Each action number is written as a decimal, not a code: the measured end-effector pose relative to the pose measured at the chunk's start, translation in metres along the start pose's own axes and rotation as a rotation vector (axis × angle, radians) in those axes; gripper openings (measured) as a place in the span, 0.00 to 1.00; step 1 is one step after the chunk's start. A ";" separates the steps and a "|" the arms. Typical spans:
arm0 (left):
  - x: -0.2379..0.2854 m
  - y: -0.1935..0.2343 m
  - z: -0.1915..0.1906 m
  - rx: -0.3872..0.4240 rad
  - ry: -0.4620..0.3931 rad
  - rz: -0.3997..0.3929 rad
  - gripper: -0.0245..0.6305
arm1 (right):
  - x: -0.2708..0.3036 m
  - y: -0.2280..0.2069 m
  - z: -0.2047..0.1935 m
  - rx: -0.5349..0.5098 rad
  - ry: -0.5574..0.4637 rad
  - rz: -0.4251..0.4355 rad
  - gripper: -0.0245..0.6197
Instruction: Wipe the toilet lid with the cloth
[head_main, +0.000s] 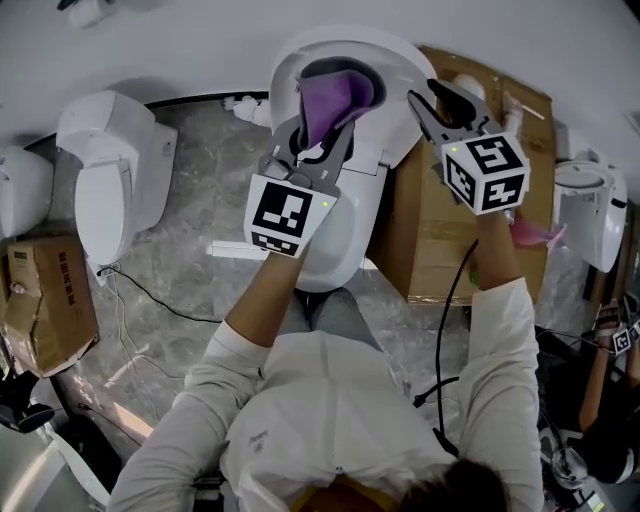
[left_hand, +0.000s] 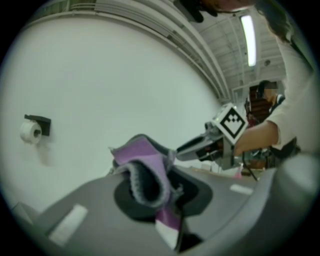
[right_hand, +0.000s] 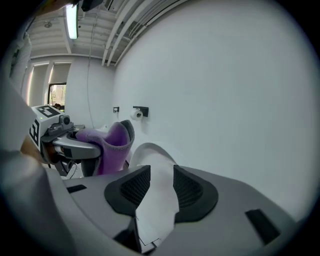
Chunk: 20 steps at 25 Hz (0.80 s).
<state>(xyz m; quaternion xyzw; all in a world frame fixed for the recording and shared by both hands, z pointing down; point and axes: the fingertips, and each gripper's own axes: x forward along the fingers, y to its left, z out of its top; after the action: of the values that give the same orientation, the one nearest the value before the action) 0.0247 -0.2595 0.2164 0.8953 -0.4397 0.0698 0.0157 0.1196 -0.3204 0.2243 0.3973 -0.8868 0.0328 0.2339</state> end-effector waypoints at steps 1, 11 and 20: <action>0.001 0.002 0.000 -0.004 0.001 0.003 0.11 | 0.004 -0.002 0.000 -0.008 0.012 0.012 0.24; 0.029 0.011 0.013 -0.007 0.026 0.037 0.11 | 0.028 -0.020 0.002 -0.091 0.105 0.085 0.25; 0.045 0.013 0.018 -0.006 0.028 0.048 0.11 | 0.052 -0.037 -0.002 -0.223 0.258 0.191 0.25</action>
<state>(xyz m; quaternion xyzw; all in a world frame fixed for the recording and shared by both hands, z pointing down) 0.0434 -0.3044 0.2042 0.8833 -0.4611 0.0814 0.0227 0.1168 -0.3810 0.2443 0.2755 -0.8813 0.0071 0.3839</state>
